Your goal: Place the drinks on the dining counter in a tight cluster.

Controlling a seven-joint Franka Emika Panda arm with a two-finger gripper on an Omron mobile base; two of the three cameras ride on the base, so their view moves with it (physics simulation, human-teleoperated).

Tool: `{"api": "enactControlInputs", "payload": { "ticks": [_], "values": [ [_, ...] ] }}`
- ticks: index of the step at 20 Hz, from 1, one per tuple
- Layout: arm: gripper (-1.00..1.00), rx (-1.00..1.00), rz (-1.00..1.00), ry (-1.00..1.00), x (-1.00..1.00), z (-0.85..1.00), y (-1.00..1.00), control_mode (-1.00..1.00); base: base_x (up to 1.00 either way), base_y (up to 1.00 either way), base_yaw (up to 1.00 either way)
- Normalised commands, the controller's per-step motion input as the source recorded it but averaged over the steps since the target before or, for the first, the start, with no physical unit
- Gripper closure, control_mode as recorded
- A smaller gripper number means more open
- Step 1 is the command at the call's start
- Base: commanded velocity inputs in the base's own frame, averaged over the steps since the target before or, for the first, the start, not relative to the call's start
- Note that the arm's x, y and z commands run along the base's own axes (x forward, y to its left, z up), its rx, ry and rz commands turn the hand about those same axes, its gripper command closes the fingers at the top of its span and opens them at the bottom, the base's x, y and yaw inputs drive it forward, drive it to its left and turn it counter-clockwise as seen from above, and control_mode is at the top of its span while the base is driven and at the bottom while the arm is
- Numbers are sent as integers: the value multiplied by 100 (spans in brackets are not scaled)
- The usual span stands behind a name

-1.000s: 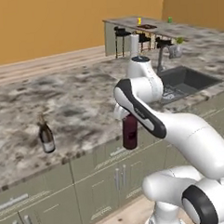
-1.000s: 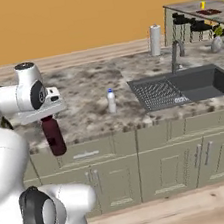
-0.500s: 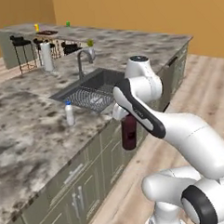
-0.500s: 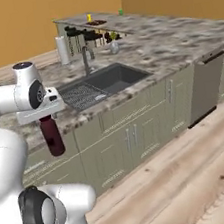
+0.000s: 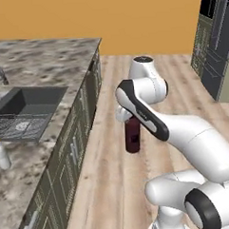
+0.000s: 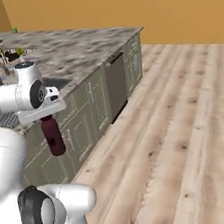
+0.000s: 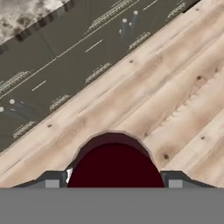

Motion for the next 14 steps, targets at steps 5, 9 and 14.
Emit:
{"api": "enactControlInputs", "payload": {
  "ticks": [5, 9, 14],
  "values": [
    [100, 0, 0, 0, 0, 0, 0, 100, 55, -12, -32],
    [100, 0, 0, 0, 0, 0, 0, 100, 74, -9, -15],
    [100, 0, 0, 0, 0, 0, 0, 100, 78, -4, -13]
  ]
}}
